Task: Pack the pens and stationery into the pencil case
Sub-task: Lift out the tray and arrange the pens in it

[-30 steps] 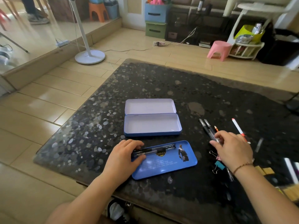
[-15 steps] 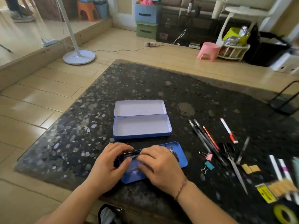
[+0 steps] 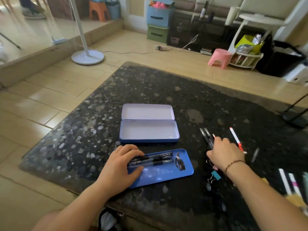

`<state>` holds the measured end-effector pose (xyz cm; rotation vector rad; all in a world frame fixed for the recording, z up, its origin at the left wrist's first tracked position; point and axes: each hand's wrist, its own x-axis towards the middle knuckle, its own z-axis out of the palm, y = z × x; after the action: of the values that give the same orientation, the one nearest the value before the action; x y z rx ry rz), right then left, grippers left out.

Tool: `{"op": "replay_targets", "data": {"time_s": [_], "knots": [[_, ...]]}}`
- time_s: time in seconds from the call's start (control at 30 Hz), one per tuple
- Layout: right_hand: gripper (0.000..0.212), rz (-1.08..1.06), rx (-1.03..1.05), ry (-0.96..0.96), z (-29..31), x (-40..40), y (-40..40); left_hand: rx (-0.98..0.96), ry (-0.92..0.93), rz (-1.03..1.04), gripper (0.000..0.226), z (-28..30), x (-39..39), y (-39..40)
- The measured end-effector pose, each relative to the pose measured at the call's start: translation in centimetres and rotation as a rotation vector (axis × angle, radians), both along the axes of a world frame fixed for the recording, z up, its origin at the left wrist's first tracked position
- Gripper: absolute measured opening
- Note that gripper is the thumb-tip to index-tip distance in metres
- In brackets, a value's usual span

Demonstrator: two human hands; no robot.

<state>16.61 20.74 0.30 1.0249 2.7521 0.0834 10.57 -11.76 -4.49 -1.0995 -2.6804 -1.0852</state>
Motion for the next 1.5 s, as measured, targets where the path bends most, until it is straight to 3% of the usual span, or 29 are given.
{"op": "replay_targets", "data": {"time_s": [0.1, 0.23, 0.37, 0.5, 0.57, 0.63, 0.73, 0.83, 0.93, 1.0, 1.07, 1.13, 1.2, 1.37, 1.43, 1.5], "knots": [[0.043, -0.011, -0.018, -0.068, 0.2, -0.9, 0.2, 0.032, -0.042, 0.007, 0.037, 0.2, 0.1, -0.3], [0.03, 0.094, 0.079, -0.095, 0.0, -0.9, 0.6, -0.109, 0.045, 0.005, 0.047, 0.2, 0.3, -0.4], [0.049, 0.193, 0.15, 0.054, 0.1, 0.5, 0.6, -0.114, 0.012, 0.047, 0.048, 0.0, 0.2, -0.5], [0.053, 0.714, 0.168, 0.414, 0.8, 2.2, -3.8, 0.108, -0.118, 0.061, 0.053, 0.6, -0.1, -0.2], [0.054, 0.96, 0.124, 0.362, 0.2, 3.0, -7.3, 0.251, -0.167, 0.081, 0.053, 1.0, -0.2, -0.3], [0.055, 1.037, 0.064, 0.307, -0.9, 3.1, -10.4, 0.253, -0.157, 0.056, 0.057, 1.3, 0.1, -0.4], [0.058, 0.95, -0.118, 0.316, -1.6, 2.8, -12.7, 0.067, -0.074, -0.064, 0.068, 1.3, 1.0, -0.1], [0.057, 0.823, -0.286, 0.457, -0.5, 3.8, -11.9, -0.144, 0.077, -0.145, 0.083, 1.0, 1.6, 0.7], [0.037, 0.699, -0.231, 0.624, -0.1, 6.4, -7.9, -0.247, 0.099, -0.126, 0.089, 0.6, 1.7, 1.2], [0.023, 0.405, -0.129, 0.71, -0.1, 8.1, -2.7, -0.232, 0.104, -0.116, 0.083, 0.3, 1.5, 1.3], [0.025, 0.053, -0.051, 0.58, 0.1, 9.7, 3.2, -0.204, 0.122, -0.126, 0.077, 0.1, 1.3, 1.5], [0.032, -0.136, -0.08, 0.349, -0.1, 10.7, 7.5, -0.192, 0.135, -0.146, 0.077, 0.2, 1.2, 1.8], [0.032, -0.131, -0.153, 0.231, -0.5, 10.8, 9.2, -0.19, 0.131, -0.163, 0.078, 0.4, 1.1, 2.0], [0.013, -0.129, -0.1, 0.181, -0.1, 10.0, 9.8, -0.241, 0.12, -0.192, 0.08, 0.9, 1.8, 3.0], [0.007, -0.209, -0.176, 0.306, 0.1, 10.0, 9.7, -0.28, 0.138, -0.178, 0.083, 1.2, 2.0, 3.1], [0.01, -0.214, -0.219, 0.573, 0.6, 9.9, 8.5, -0.274, 0.129, -0.178, 0.087, 1.5, 2.0, 2.9]]}}
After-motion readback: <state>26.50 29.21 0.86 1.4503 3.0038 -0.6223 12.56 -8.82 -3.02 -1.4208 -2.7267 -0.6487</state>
